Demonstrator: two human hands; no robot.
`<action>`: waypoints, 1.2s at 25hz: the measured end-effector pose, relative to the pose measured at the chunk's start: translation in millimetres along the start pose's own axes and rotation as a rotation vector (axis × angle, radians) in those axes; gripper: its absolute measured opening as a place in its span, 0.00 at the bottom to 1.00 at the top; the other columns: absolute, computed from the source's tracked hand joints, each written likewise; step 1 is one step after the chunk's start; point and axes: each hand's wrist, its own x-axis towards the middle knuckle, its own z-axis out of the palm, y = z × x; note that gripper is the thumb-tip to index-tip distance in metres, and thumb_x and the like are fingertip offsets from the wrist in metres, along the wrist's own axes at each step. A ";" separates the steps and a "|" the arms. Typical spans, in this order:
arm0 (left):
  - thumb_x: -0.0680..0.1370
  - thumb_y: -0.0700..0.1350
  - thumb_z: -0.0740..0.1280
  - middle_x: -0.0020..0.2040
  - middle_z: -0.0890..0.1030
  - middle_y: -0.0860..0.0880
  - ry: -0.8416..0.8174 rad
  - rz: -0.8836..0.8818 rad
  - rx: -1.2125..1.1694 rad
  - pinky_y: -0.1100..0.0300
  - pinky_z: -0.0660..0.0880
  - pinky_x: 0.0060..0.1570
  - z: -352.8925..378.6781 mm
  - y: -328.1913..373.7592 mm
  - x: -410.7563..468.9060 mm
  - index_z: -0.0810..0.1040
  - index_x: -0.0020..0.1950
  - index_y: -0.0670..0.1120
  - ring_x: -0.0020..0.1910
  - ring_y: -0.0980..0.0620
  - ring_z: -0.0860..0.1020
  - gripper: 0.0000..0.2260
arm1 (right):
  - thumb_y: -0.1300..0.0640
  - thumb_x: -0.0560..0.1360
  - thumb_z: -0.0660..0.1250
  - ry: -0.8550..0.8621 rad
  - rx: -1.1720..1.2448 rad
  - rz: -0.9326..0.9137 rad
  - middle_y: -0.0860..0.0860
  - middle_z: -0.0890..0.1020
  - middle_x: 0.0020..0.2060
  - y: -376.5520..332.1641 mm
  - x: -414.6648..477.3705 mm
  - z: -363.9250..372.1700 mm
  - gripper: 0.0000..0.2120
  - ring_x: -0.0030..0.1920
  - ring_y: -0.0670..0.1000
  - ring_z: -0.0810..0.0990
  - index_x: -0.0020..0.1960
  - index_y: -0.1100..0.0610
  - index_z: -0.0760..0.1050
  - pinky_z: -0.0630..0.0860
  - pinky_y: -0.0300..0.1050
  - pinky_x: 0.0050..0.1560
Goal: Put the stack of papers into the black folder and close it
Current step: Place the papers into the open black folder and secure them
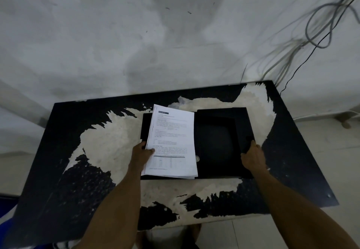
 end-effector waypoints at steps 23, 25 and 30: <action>0.77 0.32 0.68 0.67 0.78 0.38 -0.104 -0.098 -0.038 0.53 0.74 0.63 71.2 9.8 -7.6 0.74 0.69 0.37 0.65 0.39 0.77 0.20 | 0.59 0.76 0.67 0.018 0.044 -0.063 0.63 0.68 0.70 -2.8 -0.7 9.9 0.37 0.67 0.62 0.72 0.78 0.63 0.51 0.72 0.55 0.69; 0.78 0.32 0.67 0.67 0.77 0.38 -0.106 -0.104 -0.080 0.54 0.73 0.63 88.1 12.5 -15.3 0.74 0.69 0.37 0.66 0.39 0.77 0.19 | 0.58 0.76 0.68 0.010 0.056 -0.067 0.63 0.68 0.71 -7.7 -2.8 12.7 0.38 0.67 0.62 0.72 0.78 0.63 0.50 0.71 0.54 0.68; 0.78 0.33 0.65 0.68 0.76 0.38 -0.217 -0.072 -0.012 0.56 0.72 0.63 118.1 22.5 -23.0 0.72 0.71 0.37 0.67 0.39 0.75 0.20 | 0.58 0.76 0.68 -0.007 0.066 -0.086 0.62 0.66 0.73 -12.9 -7.6 18.8 0.39 0.69 0.60 0.71 0.78 0.63 0.50 0.70 0.52 0.70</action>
